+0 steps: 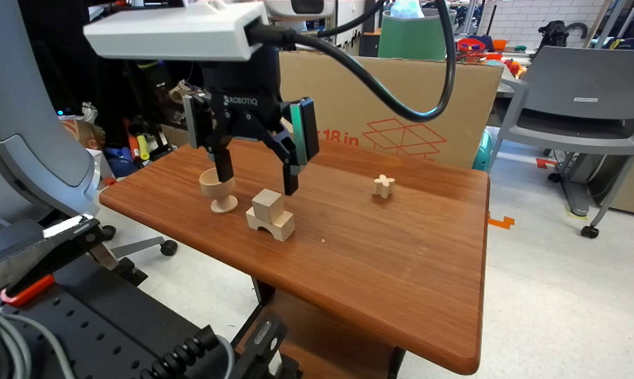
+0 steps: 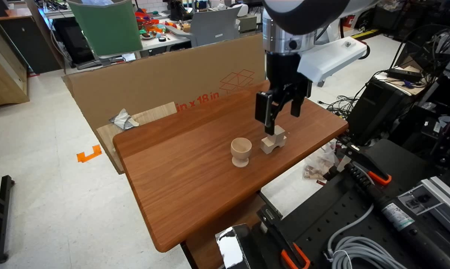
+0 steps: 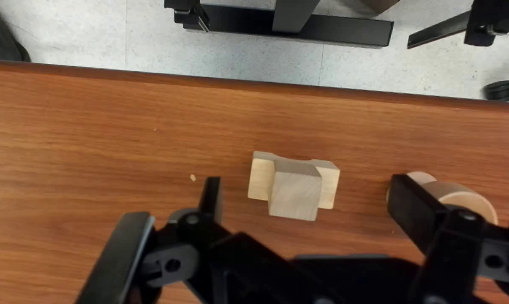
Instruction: Pick up the square object and put it on the table
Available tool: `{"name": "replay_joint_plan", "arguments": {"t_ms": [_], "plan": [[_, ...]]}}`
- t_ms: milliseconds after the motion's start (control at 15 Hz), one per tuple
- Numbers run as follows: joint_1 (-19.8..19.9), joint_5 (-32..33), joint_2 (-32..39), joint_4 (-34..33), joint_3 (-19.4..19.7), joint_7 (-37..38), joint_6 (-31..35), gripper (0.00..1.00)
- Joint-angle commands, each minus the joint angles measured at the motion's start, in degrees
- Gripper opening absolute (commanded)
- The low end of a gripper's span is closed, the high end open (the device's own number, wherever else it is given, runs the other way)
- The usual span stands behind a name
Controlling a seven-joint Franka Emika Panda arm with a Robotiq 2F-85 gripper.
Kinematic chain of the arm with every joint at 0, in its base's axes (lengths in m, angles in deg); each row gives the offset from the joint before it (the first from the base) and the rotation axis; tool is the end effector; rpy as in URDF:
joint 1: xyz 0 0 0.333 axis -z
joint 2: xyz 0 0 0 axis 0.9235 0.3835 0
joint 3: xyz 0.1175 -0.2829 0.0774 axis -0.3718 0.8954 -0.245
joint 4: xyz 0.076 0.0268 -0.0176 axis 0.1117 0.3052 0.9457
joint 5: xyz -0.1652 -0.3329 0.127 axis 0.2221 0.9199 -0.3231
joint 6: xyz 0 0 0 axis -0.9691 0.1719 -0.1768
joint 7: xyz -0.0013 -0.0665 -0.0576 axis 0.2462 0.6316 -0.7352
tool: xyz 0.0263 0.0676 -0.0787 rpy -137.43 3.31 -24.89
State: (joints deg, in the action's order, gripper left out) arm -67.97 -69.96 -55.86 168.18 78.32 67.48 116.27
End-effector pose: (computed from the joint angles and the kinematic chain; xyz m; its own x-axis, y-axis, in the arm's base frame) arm 0.5044 -0.0035 0.1780 0.9803 0.1373 -0.1421 0.1465 -0.9876 0.0561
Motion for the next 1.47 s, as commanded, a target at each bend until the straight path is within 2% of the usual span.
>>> {"name": "replay_joint_plan", "arguments": {"t_ms": [0,133,200,333,867,1133,1400], "plan": [[-0.83,1.18,3.87,-3.94,0.57,1.29,-1.53,1.0],[-1.18,1.54,5.18,-4.99,0.77,1.67,-1.76,0.97],[-1.32,1.58,5.69,-5.44,0.78,1.78,-1.86,0.73],[-1.53,1.72,6.36,-5.91,0.85,1.79,-1.97,0.7],[0.23,-0.53,3.53,-4.6,0.54,0.55,-2.56,0.09],[1.58,-3.48,-0.5,-5.64,-0.03,0.21,-4.42,0.08],[1.72,-5.06,0.61,-13.03,0.23,0.78,-10.82,0.08]]}}
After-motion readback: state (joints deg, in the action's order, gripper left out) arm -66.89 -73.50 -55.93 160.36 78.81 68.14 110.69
